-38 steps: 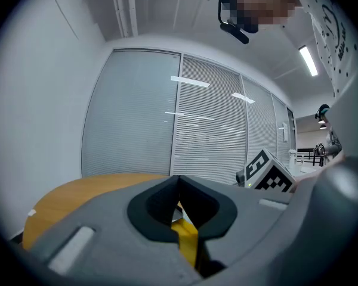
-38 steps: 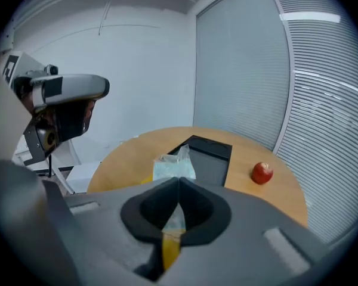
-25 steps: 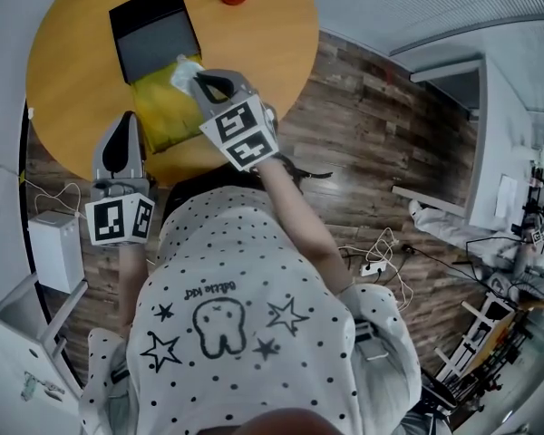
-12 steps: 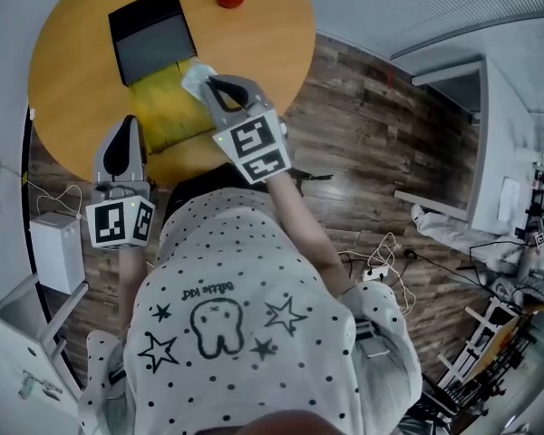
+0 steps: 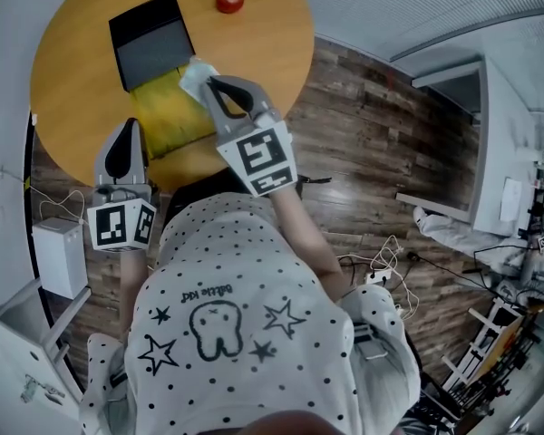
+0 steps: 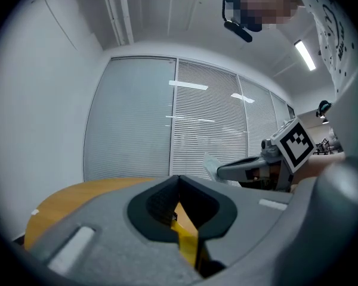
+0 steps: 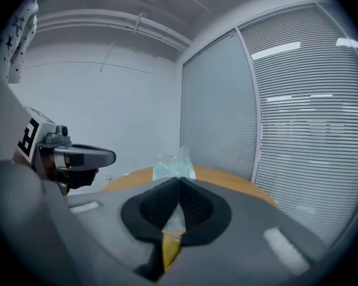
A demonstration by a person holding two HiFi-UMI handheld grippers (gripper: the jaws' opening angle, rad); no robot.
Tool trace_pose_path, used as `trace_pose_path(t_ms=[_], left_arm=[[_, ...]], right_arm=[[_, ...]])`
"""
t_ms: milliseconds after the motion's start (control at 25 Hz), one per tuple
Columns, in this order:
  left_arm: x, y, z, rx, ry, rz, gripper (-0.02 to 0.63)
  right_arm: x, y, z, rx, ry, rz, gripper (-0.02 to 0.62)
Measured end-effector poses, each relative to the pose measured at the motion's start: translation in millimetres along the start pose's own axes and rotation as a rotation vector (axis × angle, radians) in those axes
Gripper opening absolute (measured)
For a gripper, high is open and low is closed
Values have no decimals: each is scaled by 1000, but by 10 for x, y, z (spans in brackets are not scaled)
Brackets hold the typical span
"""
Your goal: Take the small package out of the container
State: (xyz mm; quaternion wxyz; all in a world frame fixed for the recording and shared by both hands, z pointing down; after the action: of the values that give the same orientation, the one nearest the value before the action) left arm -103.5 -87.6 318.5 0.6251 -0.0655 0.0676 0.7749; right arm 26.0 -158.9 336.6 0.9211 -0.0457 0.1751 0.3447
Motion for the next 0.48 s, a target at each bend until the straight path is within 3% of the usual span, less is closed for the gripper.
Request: trace_pose_path(t_ms=[480], left_arm=[[117,194,-128,28,-14,81,11]], right_arm=[[251,205,-424,-17,-92,101,5]])
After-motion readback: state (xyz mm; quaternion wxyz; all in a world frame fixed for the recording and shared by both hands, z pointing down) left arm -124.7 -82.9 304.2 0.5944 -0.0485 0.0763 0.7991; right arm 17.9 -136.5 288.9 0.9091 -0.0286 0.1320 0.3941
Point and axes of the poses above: the fingertips, and each gripper's own axes: x backward along the fingers, y to its left, z out of its underside, the point moved 2 cm from there along x, backward along the fingers, and after that the axes turned 6 degrees about y, right-handed, at the moved point
